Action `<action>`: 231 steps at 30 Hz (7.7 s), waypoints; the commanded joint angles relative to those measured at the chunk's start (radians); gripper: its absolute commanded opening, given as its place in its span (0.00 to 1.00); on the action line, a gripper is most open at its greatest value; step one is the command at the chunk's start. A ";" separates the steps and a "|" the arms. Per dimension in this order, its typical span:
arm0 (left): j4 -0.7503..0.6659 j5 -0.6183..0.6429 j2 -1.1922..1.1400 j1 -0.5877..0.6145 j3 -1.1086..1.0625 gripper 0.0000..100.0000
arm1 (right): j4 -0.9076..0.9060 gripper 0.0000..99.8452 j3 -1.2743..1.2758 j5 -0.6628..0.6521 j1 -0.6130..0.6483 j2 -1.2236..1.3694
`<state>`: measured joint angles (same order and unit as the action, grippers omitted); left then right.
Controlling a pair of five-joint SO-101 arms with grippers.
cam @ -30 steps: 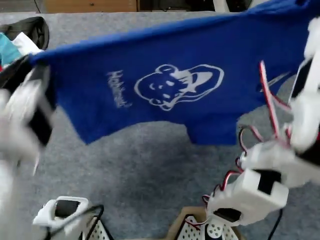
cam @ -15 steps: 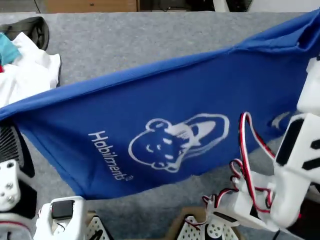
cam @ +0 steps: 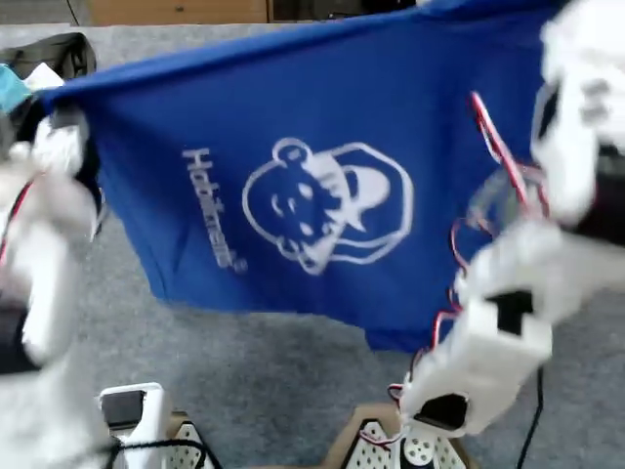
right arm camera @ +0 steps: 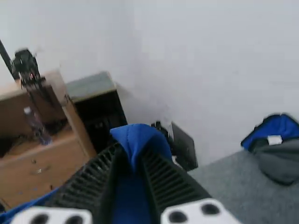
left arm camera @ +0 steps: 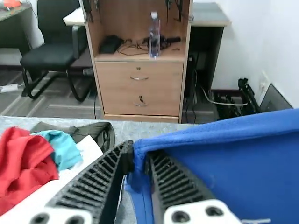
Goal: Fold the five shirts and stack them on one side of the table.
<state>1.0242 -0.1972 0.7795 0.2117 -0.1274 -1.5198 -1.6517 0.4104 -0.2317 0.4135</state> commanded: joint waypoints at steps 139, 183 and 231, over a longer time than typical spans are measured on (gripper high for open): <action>0.199 0.017 -0.871 -0.083 -0.031 0.25 | -0.261 0.18 1.500 -0.752 -0.008 -0.035; 0.451 0.318 -1.656 -0.038 1.040 0.19 | -0.187 0.22 0.906 -0.646 0.166 0.163; 0.453 0.319 -1.859 -0.087 1.284 0.09 | 0.117 0.22 0.432 -0.646 0.005 0.596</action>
<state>1.5029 0.1174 -1.0863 0.1227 1.1124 -1.3924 -1.1500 -0.2417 -0.2133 1.0119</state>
